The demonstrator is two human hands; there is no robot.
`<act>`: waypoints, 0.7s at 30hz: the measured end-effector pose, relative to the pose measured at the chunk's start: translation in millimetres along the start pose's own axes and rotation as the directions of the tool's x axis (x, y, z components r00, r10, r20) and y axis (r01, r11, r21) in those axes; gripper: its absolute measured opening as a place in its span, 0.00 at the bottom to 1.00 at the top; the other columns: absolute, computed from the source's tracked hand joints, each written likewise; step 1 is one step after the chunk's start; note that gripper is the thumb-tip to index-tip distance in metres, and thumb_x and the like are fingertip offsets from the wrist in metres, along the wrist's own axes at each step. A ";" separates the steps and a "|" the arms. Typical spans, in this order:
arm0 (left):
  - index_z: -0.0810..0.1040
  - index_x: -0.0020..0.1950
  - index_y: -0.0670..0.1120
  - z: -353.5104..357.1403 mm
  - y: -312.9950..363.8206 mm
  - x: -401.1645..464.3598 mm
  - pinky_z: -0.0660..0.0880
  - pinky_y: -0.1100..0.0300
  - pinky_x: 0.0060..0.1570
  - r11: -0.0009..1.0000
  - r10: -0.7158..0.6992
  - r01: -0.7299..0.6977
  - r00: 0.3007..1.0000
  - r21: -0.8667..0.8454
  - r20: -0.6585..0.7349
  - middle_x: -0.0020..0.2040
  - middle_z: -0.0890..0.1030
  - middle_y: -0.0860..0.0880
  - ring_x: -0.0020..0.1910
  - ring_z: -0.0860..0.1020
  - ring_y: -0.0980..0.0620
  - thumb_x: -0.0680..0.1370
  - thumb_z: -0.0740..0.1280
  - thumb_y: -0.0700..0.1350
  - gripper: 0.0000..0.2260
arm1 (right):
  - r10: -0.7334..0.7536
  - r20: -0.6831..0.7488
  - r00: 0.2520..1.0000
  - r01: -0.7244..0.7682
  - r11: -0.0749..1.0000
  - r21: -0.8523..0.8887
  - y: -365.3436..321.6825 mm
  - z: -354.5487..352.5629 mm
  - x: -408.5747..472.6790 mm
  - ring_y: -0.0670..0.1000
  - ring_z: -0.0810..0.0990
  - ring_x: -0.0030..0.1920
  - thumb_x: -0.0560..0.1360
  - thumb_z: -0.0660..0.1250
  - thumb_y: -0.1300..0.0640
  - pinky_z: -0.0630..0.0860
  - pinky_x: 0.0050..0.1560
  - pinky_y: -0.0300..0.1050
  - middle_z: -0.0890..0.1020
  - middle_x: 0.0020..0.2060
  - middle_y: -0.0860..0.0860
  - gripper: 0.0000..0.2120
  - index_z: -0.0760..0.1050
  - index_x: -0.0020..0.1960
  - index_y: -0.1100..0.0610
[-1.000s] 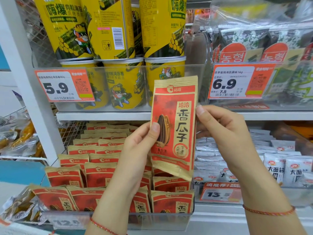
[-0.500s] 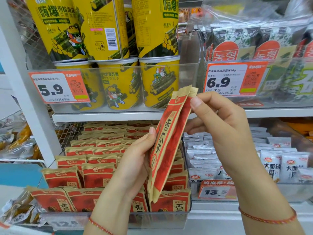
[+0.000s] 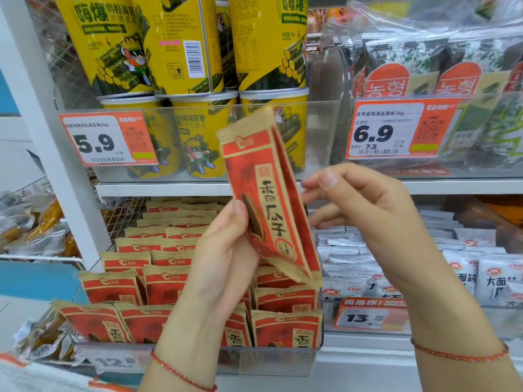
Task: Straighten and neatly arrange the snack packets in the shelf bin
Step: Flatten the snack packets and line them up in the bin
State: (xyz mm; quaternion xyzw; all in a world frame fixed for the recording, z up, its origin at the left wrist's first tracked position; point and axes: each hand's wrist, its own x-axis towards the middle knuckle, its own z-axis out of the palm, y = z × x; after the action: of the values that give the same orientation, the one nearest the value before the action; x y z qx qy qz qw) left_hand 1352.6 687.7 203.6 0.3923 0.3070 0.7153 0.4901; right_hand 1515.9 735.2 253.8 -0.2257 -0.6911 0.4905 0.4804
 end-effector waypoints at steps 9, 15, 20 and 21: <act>0.81 0.56 0.45 -20.2 4.9 9.0 0.69 0.44 0.66 0.957 0.138 -0.145 0.989 -0.250 -0.046 0.53 0.80 0.43 0.55 0.78 0.45 0.79 0.57 0.45 0.14 | 0.146 0.231 0.962 -0.126 0.987 -0.098 13.9 -6.2 -0.6 0.48 0.84 0.38 0.66 0.71 0.51 0.79 0.45 0.39 0.86 0.37 0.52 0.11 0.84 0.41 0.58; 0.78 0.59 0.46 -18.8 3.9 7.2 0.78 0.51 0.56 0.959 0.126 -0.139 0.990 -0.247 -0.069 0.50 0.81 0.47 0.51 0.79 0.49 0.82 0.54 0.45 0.14 | 0.135 0.238 0.962 -0.113 0.988 -0.103 13.3 -0.6 -1.2 0.45 0.82 0.36 0.68 0.68 0.52 0.77 0.41 0.36 0.85 0.35 0.50 0.11 0.84 0.42 0.58; 0.78 0.61 0.45 -17.8 4.3 6.0 0.79 0.52 0.56 0.963 0.110 -0.120 0.993 -0.242 -0.053 0.55 0.82 0.46 0.55 0.80 0.50 0.83 0.53 0.45 0.16 | 0.112 0.188 0.976 -0.092 0.989 -0.114 13.5 -1.1 -1.0 0.49 0.85 0.38 0.70 0.66 0.53 0.81 0.44 0.42 0.86 0.38 0.51 0.10 0.85 0.44 0.56; 0.76 0.64 0.45 -15.8 5.0 5.4 0.77 0.50 0.60 0.968 0.114 -0.123 0.992 -0.219 -0.051 0.59 0.80 0.45 0.58 0.79 0.48 0.83 0.54 0.46 0.16 | 0.105 0.166 0.981 -0.088 0.990 -0.107 13.6 -2.3 -0.7 0.50 0.85 0.39 0.70 0.66 0.52 0.81 0.46 0.44 0.86 0.39 0.51 0.10 0.85 0.43 0.55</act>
State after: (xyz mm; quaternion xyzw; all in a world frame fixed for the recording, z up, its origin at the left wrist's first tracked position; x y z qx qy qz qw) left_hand 1335.5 690.3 201.2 0.3392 0.2105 0.7804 0.4813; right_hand 1516.0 741.4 241.4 -0.2395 -0.7414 0.4959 0.3834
